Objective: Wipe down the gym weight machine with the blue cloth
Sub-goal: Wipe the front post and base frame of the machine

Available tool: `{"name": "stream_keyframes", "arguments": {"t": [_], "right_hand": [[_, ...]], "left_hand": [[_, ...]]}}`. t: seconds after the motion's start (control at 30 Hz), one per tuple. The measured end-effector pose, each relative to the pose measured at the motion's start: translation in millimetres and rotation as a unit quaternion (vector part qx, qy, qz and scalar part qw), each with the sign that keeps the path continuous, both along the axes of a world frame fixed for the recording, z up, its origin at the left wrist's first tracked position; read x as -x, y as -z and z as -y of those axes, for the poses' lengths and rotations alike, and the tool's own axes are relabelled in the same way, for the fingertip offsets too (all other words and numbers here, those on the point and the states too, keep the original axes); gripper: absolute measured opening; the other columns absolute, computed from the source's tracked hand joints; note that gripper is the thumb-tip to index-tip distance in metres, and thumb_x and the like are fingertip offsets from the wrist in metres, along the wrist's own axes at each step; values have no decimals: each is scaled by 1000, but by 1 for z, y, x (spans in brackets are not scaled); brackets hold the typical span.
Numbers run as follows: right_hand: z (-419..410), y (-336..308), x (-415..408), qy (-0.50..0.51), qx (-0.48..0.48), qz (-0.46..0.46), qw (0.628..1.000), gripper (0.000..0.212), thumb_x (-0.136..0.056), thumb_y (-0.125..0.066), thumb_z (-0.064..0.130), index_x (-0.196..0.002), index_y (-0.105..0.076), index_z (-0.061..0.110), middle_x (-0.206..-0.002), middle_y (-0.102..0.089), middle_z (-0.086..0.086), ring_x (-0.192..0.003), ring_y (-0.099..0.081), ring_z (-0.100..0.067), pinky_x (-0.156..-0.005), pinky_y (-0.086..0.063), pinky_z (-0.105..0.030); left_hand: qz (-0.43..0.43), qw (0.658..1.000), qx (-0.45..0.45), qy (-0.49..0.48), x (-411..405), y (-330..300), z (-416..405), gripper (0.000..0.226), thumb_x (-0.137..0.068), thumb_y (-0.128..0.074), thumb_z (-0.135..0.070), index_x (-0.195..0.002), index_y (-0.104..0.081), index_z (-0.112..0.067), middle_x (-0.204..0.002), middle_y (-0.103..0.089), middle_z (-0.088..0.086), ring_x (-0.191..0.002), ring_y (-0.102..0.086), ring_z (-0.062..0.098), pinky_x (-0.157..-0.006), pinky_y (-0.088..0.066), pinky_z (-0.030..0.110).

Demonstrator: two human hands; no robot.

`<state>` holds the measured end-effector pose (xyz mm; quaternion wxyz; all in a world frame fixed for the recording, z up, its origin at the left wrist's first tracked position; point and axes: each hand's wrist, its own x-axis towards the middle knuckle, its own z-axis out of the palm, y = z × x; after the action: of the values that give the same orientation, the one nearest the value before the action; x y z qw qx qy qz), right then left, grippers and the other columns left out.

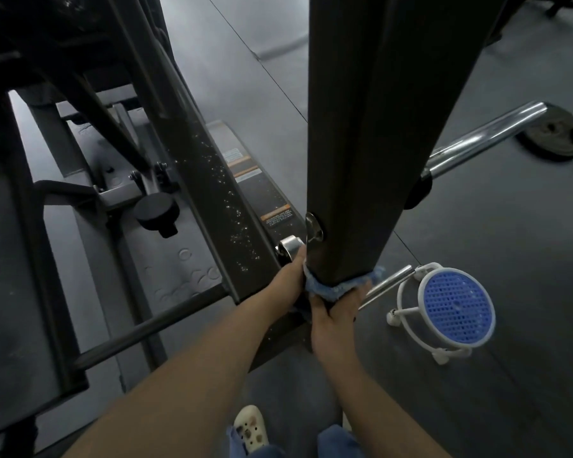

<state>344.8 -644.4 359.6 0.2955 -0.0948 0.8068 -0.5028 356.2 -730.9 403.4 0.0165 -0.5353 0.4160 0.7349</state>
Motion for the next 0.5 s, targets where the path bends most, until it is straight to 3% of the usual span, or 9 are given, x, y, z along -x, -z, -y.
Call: {"name": "stream_keyframes", "arguments": {"t": [0.07, 0.1, 0.2, 0.33, 0.43, 0.5], "right_hand": [[-1, -4, -1, -10, 24, -40, 999, 95, -89, -59, 25, -150, 13, 20, -159, -5, -3, -143, -22, -20, -113, -29, -46], [1, -11, -1, -17, 40, -71, 997, 94, -89, -56, 29, -149, 15, 22, -159, 1, 0, -144, -16, -18, -115, -26, -46], [6, -29, 0, -33, 56, -123, 990, 95, -87, -49, 47, -145, 24, 28, -158, 16, 7, -146, 2, -13, -118, -18, -46], [5, -26, 2, -67, -3, -162, 984, 103, -87, -61, 26, -129, 33, 40, -156, 22, 3, -147, 0, -19, -116, -21, -48], [1, -17, 5, -72, -27, -165, 983, 108, -86, -64, 20, -132, 32, 34, -156, 22, 1, -146, -2, -20, -117, -20, -44], [-3, -7, 7, -71, -49, -128, 988, 109, -85, -64, 17, -141, 29, 24, -157, 19, -1, -146, -4, -22, -117, -21, -44]], "left_hand": [[-39, 998, -30, -48, 4, -4, 9, 36, -101, -31, -34, -86, -55, -12, -72, -61, 7, -66, -57, 16, -47, -44, 15], [-71, 996, -12, -50, 4, -12, 11, 35, -100, -33, -34, -81, -56, -15, -61, -59, 3, -58, -56, 13, -41, -42, 13], [-120, 991, 25, -59, 9, -16, 17, 34, -99, -33, -31, -102, -60, -10, -62, -65, -5, -58, -61, 7, -48, -48, 10], [-94, 993, 30, -59, 9, -3, 14, 40, -101, -32, -27, -124, -51, -1, -88, -55, 1, -81, -54, 15, -67, -47, 18], [-87, 995, 1, -55, 9, -1, 7, 43, -102, -30, -27, -127, -49, 2, -83, -53, 3, -70, -48, 10, -48, -45, 10], [-73, 994, -34, -77, 10, 8, 1, 37, -101, -31, -28, -109, -57, -2, -75, -49, 3, -65, -44, 11, -41, -42, 11]]}}
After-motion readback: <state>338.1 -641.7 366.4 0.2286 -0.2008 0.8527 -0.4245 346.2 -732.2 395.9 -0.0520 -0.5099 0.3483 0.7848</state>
